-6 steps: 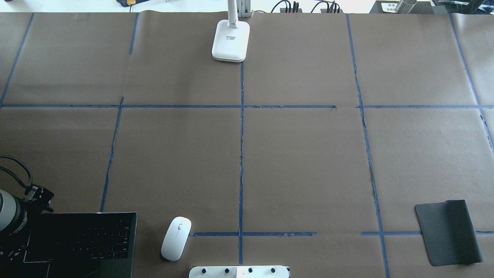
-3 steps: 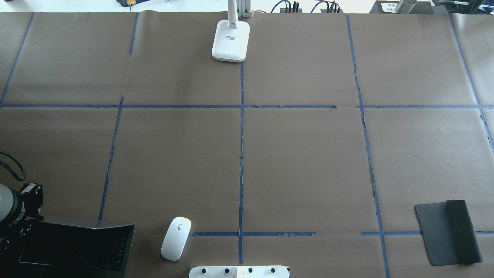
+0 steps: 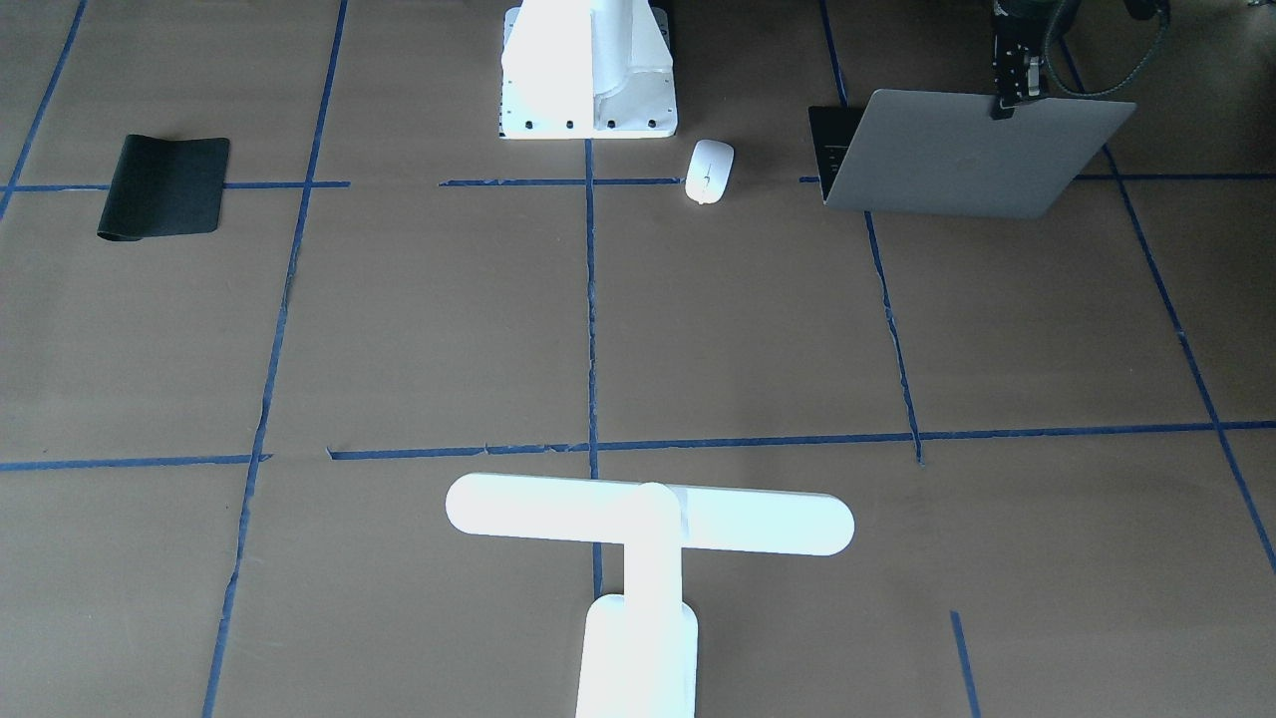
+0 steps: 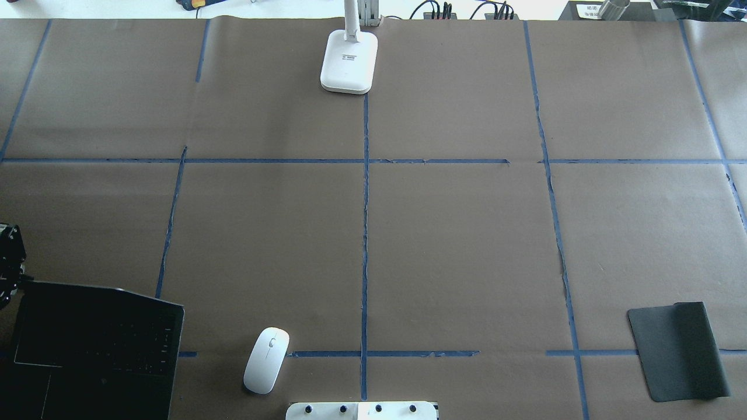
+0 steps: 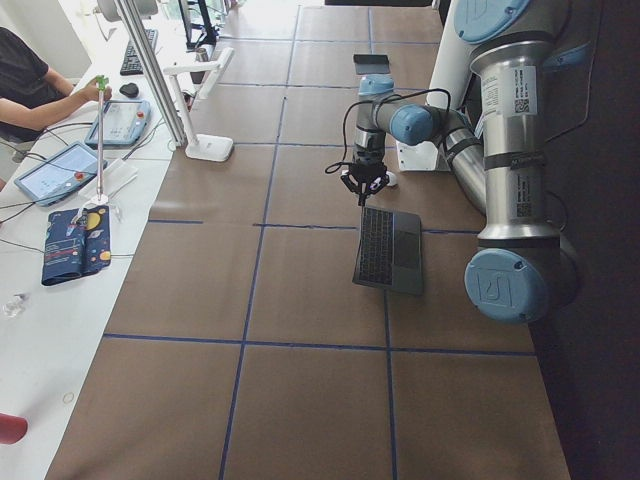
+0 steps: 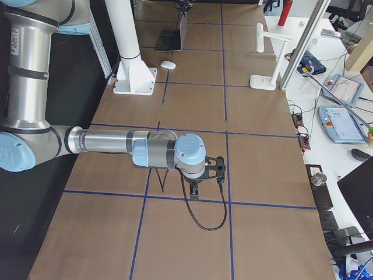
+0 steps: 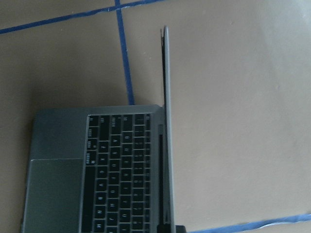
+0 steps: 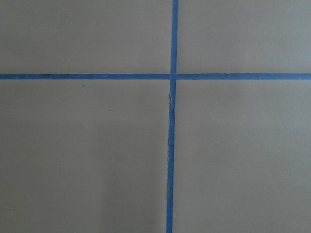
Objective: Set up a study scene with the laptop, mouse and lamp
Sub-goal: 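Drag the grey laptop with the left gripper farther from the robot, then slide the laptop with the left gripper to just in front of the white lamp, then release the laptop and withdraw the left arm while the right arm nears the pad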
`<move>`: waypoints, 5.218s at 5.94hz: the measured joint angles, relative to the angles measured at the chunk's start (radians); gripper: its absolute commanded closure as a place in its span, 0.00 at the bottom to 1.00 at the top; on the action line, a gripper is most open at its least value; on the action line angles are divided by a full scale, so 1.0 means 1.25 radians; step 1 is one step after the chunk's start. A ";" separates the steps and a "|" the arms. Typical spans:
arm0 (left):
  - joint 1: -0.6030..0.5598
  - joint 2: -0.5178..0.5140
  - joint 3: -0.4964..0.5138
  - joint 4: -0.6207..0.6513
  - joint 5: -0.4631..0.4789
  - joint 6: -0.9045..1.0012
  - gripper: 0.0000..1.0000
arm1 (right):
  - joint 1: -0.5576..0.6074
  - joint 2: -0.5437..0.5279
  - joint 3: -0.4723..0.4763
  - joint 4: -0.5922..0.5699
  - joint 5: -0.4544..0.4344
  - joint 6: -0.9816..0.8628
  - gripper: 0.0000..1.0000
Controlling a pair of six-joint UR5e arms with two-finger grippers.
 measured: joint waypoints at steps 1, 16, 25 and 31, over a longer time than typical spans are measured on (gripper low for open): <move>-0.045 -0.055 0.030 0.016 0.000 0.005 1.00 | 0.001 -0.001 0.001 0.000 0.000 0.000 0.00; -0.042 -0.912 0.789 -0.004 -0.001 -0.103 1.00 | 0.004 -0.010 -0.005 -0.003 -0.001 0.000 0.00; -0.030 -0.953 0.901 -0.129 0.004 -0.134 0.00 | 0.010 -0.010 -0.005 -0.003 -0.001 0.000 0.00; -0.066 -0.682 0.501 -0.102 0.000 0.313 0.00 | 0.008 -0.001 0.033 0.001 0.047 0.107 0.00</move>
